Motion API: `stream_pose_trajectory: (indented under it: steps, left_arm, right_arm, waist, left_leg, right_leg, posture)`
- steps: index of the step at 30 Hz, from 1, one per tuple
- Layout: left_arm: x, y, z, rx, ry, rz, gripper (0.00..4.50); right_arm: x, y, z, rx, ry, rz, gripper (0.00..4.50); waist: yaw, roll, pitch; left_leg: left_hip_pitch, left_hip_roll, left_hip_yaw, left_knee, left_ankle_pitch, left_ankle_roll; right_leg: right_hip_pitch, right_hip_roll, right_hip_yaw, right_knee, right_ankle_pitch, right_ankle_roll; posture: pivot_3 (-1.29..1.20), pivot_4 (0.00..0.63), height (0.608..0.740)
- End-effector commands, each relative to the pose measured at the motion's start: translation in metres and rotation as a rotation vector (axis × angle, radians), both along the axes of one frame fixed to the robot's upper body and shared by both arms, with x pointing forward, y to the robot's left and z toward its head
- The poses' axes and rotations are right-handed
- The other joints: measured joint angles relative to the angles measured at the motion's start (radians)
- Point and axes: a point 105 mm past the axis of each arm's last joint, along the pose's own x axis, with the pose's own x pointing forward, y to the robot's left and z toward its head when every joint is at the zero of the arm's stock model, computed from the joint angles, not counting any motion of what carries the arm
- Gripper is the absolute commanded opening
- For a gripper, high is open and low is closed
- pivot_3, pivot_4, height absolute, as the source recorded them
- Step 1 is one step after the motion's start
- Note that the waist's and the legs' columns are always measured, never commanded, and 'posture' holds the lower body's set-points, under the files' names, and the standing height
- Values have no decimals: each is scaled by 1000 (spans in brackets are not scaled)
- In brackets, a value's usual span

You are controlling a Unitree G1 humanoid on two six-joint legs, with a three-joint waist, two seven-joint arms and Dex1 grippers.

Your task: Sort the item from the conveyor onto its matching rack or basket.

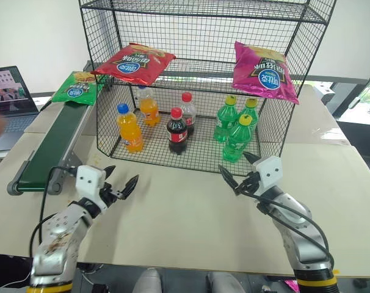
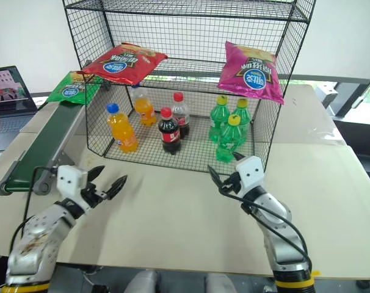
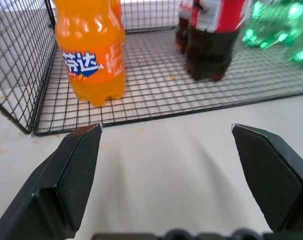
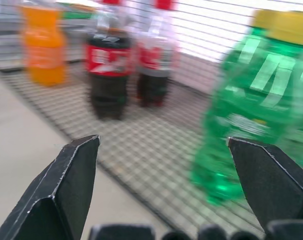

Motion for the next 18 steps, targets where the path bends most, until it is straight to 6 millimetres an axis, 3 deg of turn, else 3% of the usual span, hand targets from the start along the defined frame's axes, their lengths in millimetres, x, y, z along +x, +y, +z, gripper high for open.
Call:
stream_pose_trajectory:
  steps: [1, 5, 12, 14, 18]
  left_arm:
    - [-19, 17, 31, -97, -38, 67, 4417]
    - [-44, 50, 44, -369, -14, 212, 4417]
    - [-65, 117, 53, -948, -106, 487, 4417]
    - [-74, 139, 49, -1091, -155, 570, 4417]
    - [-82, 158, 28, -1221, -126, 635, 4417]
  right_arm:
    - [-22, 22, 22, 39, -20, 231, 4500]
    - [-35, 41, 42, 73, -37, 454, 4500]
    - [-46, 71, 70, 73, -132, 779, 4500]
    - [-48, 78, 76, 60, -162, 871, 4500]
    - [-46, 88, 89, 66, -191, 952, 4500]
  waist:
    - [-3, 0, 0]
    - [-16, -1, 1]
    - [-15, -3, 2]
    - [-12, -4, 2]
    - [-13, -5, 2]
  left_leg:
    - [0, 0, 0, 0, 0, 0]
    - [2, 0, 0, 1, 0, 0]
    - [8, 1, -3, 1, -1, 1]
    - [8, 0, -4, 2, -1, 1]
    - [8, 0, -3, 1, -1, 1]
  right_leg:
    - [0, 0, 0, 0, 0, 0]
    - [4, 0, 0, 0, 0, 0]
    - [11, 0, -3, -2, -1, 1]
    - [12, 0, -3, -3, -1, 1]
    - [12, 0, -3, -3, -1, 1]
  posture:
    - [0, 150, 740]
    - [0, 150, 740]
    - [0, 150, 740]
    - [0, 150, 740]
    - [0, 150, 740]
